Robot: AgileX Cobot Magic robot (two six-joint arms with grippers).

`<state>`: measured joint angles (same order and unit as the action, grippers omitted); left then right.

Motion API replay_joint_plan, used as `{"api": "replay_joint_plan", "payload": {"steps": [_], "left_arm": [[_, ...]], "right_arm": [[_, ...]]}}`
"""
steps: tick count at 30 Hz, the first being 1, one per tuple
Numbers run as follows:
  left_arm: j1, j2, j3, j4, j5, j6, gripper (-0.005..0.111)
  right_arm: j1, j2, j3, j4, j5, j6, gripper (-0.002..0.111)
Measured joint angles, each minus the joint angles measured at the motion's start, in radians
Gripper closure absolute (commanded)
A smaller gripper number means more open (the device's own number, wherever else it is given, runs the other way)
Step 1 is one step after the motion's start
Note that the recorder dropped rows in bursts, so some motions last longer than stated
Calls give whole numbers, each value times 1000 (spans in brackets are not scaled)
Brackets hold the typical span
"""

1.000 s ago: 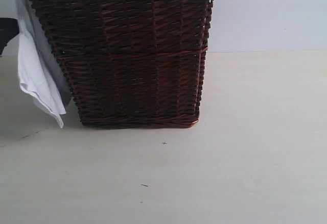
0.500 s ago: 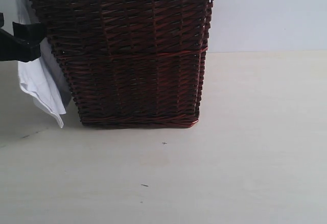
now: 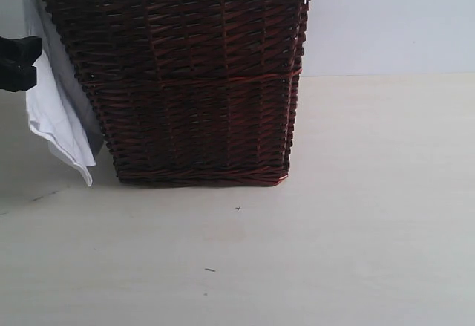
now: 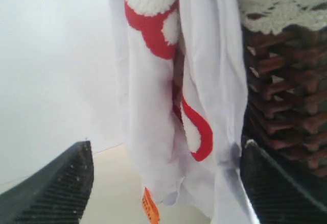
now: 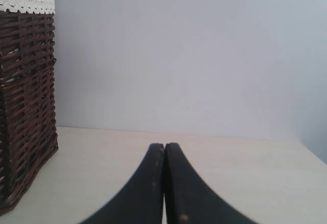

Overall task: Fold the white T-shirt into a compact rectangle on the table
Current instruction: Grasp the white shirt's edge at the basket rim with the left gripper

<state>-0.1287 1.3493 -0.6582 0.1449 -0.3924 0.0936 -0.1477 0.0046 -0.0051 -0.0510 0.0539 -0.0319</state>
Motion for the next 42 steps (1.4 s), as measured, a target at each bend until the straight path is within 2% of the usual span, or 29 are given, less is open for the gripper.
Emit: {"api": "replay_joint_plan", "payload": {"steps": [11, 18, 25, 27, 28, 30, 33, 42], "left_arm": [[-4, 57, 0, 37, -49, -151, 31], [-4, 109, -1, 234, -159, -299, 31], [-4, 173, -2, 222, -192, -273, 33], [-4, 179, -2, 210, -192, -264, 41], [-4, 183, -2, 208, -194, -260, 49], [-4, 185, -2, 202, -200, -246, 69], [-4, 185, -2, 200, -207, -215, 107], [-4, 161, -7, 195, -263, -31, 107]], "right_arm": [[0, 0, 0, 0, 0, 0, 108], [0, 0, 0, 0, -2, 0, 108], [0, 0, 0, 0, -2, 0, 108], [0, 0, 0, 0, -4, 0, 108], [0, 0, 0, 0, -4, 0, 108], [0, 0, 0, 0, -4, 0, 108], [0, 0, 0, 0, -4, 0, 108], [0, 0, 0, 0, -4, 0, 108]]}}
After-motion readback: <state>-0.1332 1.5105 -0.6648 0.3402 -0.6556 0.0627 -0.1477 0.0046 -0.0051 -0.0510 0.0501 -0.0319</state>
